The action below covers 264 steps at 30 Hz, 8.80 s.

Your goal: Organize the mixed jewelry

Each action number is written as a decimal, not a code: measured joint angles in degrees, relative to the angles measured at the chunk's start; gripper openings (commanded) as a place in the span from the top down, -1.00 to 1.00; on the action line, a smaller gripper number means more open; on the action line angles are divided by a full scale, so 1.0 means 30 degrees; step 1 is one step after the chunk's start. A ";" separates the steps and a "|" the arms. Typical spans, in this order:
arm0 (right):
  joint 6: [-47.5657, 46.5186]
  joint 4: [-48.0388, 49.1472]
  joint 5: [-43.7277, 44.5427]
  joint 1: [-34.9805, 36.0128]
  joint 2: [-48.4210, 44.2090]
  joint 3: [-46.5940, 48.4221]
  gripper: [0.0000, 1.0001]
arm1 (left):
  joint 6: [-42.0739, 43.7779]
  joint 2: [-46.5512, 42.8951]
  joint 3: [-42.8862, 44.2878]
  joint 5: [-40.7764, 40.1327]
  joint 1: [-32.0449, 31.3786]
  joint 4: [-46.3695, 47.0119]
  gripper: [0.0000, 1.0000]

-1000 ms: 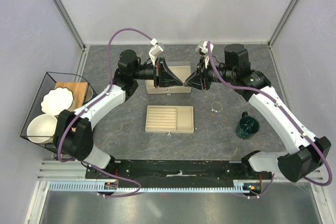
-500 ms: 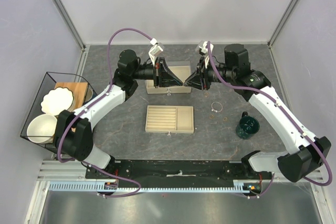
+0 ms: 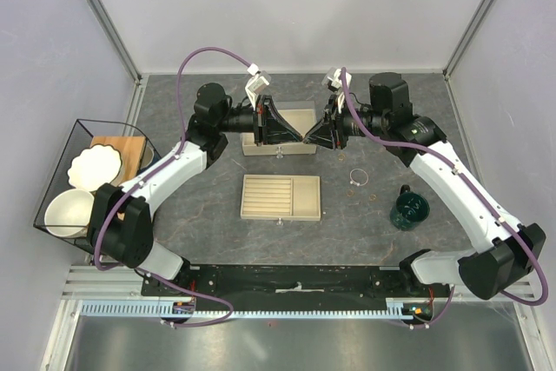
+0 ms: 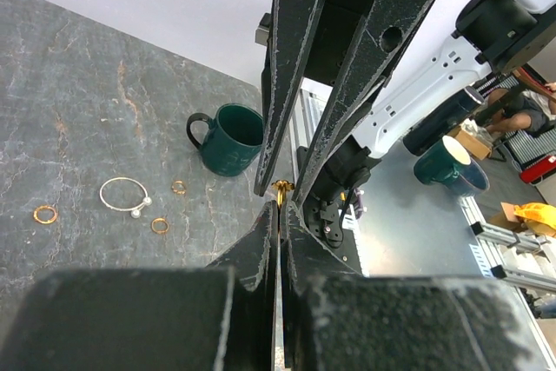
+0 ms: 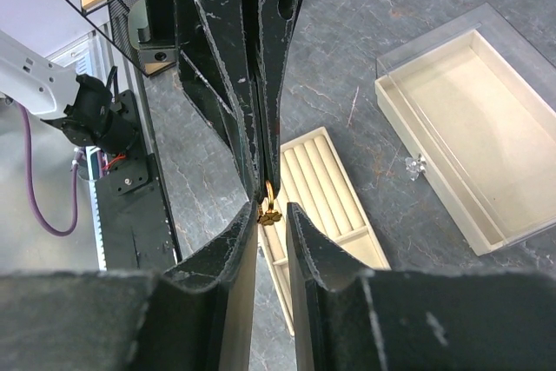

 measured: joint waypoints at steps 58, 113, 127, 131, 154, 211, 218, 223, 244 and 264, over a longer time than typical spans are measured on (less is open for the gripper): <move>-0.8830 -0.6054 1.5198 0.9544 1.0907 0.4860 1.00 | 0.4189 -0.3220 0.1661 -0.9296 1.1001 -1.4083 -0.61; -0.9755 -0.5850 1.6619 1.1183 1.3449 0.3446 1.00 | 0.5406 -0.3228 0.1931 -1.0287 1.1016 -1.4761 -0.58; -0.9806 -0.5508 1.6626 1.1322 1.3471 0.3439 1.00 | 0.5399 -0.3228 0.1858 -1.0244 1.1016 -1.4753 -0.58; -0.9894 -0.5238 1.6772 1.1438 1.3617 0.3366 1.00 | 0.5399 -0.3228 0.1851 -1.0229 1.1016 -1.4746 -0.58; -1.0134 -0.4918 1.7325 1.1664 1.3952 0.3264 0.40 | 0.5399 -0.3228 0.1712 -1.0076 1.1060 -1.4688 -0.58; -0.9063 -0.1137 1.4702 -0.1588 1.1300 -0.0015 0.35 | 0.8451 -0.2565 0.1071 -0.7650 0.8371 -1.5511 -0.59; -0.9398 -0.0962 1.4258 -0.1683 1.1795 -0.0015 0.39 | 0.8561 -0.2565 0.1005 -0.7650 0.8371 -1.5511 -0.59; -0.9486 -0.0831 1.4192 -0.1749 1.2131 -0.0015 0.42 | 0.8568 -0.2565 0.0998 -0.7650 0.8371 -1.5511 -0.58; -0.9683 -0.0831 1.3726 -0.1967 1.2808 0.0204 0.54 | 0.8612 -0.2565 0.0867 -0.7650 0.8371 -1.5511 -0.58; -0.9602 -0.1173 1.3384 -0.2091 1.2786 0.0495 1.00 | 0.8706 -0.2579 0.0452 -0.7577 0.8298 -1.5140 -0.51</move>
